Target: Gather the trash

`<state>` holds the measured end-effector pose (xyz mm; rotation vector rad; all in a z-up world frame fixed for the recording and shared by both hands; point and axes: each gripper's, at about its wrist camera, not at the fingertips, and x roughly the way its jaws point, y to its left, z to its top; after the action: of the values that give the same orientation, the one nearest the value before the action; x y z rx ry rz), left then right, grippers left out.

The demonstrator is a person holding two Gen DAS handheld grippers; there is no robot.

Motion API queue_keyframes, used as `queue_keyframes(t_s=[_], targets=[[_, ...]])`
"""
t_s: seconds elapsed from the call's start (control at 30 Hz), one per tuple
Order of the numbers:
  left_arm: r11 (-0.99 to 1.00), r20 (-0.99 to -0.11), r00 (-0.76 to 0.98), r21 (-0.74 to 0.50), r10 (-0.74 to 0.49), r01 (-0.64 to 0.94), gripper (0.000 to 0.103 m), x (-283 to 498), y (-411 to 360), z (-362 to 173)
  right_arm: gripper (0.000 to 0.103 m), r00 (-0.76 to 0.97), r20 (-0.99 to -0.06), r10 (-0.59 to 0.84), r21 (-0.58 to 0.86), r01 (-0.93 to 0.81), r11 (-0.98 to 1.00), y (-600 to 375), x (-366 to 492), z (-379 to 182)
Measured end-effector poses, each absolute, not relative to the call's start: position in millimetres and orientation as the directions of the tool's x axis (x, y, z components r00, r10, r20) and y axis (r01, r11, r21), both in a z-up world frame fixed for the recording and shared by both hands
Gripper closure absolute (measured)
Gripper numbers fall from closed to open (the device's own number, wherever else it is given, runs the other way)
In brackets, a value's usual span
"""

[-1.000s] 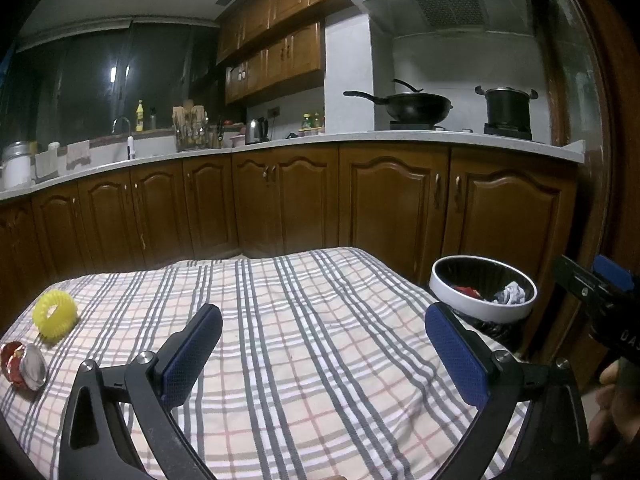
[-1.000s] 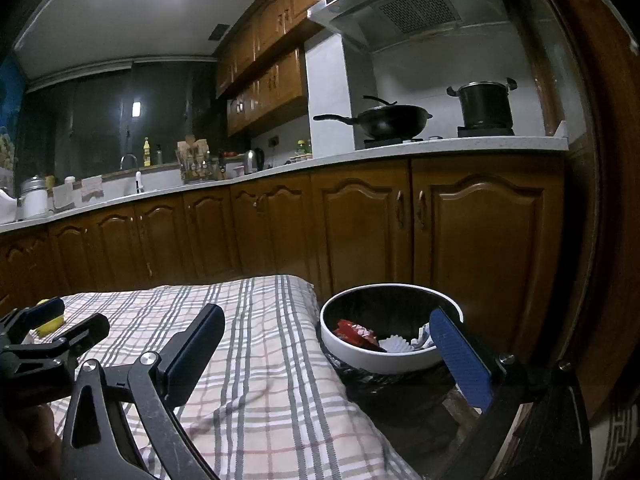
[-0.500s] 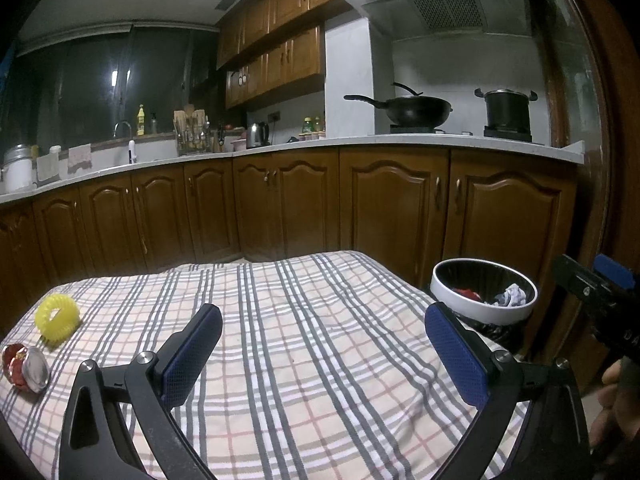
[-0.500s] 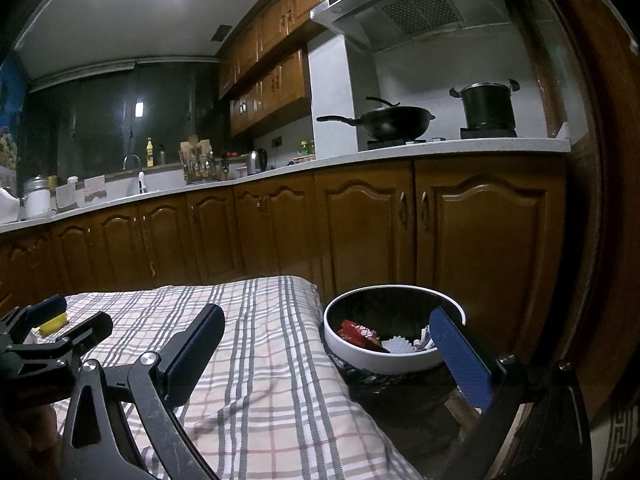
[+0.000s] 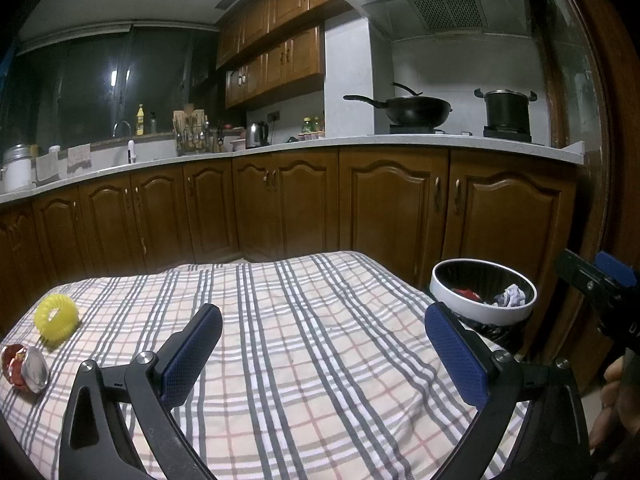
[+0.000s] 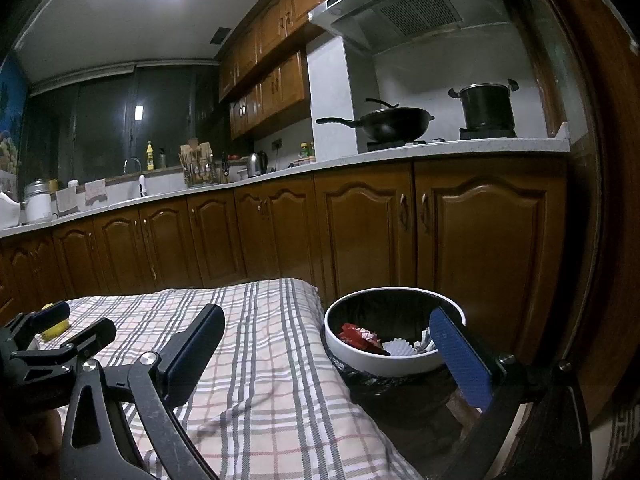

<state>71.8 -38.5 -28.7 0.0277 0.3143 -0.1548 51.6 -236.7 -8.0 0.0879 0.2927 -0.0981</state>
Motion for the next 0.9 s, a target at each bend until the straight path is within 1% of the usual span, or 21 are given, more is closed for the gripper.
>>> queue_keyframes(t_s=[0.9], targets=[[0.987,-0.318,0.936,0.003,-0.153,0.162,0.001,75.9,-38.1,-31.2,0.0,0.952,-0.296,-0.074,0.075,0.1,0.992,-235.4,52.8,-7.8]])
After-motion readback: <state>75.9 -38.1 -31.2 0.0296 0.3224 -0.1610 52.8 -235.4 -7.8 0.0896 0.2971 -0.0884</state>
